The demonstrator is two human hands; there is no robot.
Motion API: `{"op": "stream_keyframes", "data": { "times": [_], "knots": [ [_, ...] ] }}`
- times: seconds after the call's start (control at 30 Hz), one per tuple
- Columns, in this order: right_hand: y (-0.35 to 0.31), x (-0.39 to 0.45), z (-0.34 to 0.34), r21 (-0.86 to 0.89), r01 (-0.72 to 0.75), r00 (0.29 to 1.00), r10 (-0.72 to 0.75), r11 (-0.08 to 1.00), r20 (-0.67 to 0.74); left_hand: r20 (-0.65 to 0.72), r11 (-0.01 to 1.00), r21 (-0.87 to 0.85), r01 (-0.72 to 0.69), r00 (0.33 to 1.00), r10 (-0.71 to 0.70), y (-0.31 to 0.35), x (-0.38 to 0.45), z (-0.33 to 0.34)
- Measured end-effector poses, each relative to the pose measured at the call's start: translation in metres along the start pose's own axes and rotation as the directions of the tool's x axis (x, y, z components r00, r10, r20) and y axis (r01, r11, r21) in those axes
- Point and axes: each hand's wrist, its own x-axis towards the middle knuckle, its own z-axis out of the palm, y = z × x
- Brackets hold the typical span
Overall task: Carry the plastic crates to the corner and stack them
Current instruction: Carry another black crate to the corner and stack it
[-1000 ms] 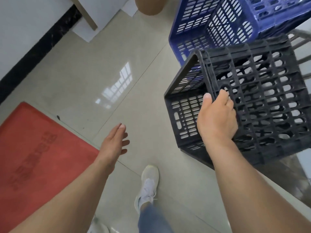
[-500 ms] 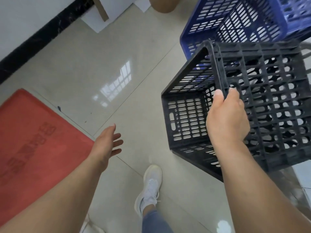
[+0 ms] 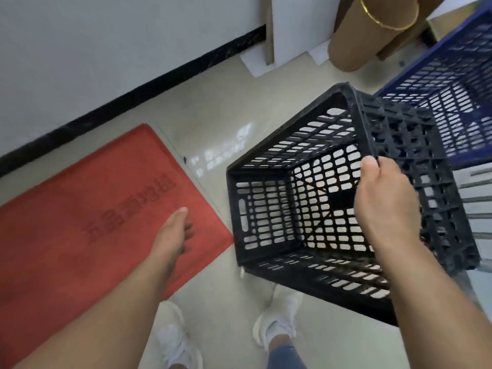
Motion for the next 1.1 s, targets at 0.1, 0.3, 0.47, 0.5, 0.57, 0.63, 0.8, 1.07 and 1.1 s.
{"op": "stream_keyframes", "data": {
  "times": [0.1,0.3,0.47,0.5,0.57,0.63,0.8,1.07,1.1],
  "knots": [
    [-0.042,-0.019,0.002,0.108,0.129,0.988,-0.136,0.986,0.066,-0.07,1.0,0.028,0.008,0.997,-0.006,-0.014,0.01,-0.051],
    [-0.097,-0.049,0.039,0.439,-0.046,0.921,-0.132,0.897,0.367,-0.318,0.991,-0.018,0.134,0.939,-0.133,-0.042,0.031,-0.165],
    [-0.136,-0.079,0.091,0.541,-0.229,0.82,-0.139,0.809,0.555,-0.367,0.936,-0.275,0.222,0.875,-0.315,-0.123,0.08,-0.279],
    [-0.143,-0.084,0.102,0.542,-0.222,0.812,-0.154,0.811,0.563,-0.365,0.935,-0.282,0.215,0.877,-0.311,-0.144,0.091,-0.301],
    [-0.156,-0.091,0.125,0.528,-0.194,0.81,-0.169,0.827,0.561,-0.365,0.931,-0.292,0.221,0.874,-0.322,-0.145,0.086,-0.329],
    [-0.166,-0.094,0.148,0.496,-0.153,0.809,-0.181,0.855,0.56,-0.42,0.937,-0.306,0.167,0.86,-0.29,-0.116,0.057,-0.341],
    [-0.193,-0.099,0.214,0.423,-0.105,0.785,-0.187,0.9,0.591,-0.603,0.949,-0.309,0.067,0.758,-0.25,-0.132,0.053,-0.391],
    [-0.25,-0.101,0.307,0.373,0.008,0.728,-0.261,0.928,0.634,-0.65,0.895,-0.443,-0.04,0.702,-0.29,-0.145,0.073,-0.447],
    [-0.252,-0.1,0.316,0.361,0.025,0.722,-0.267,0.932,0.638,-0.663,0.895,-0.442,-0.052,0.691,-0.287,-0.147,0.079,-0.449]
  ]
}}
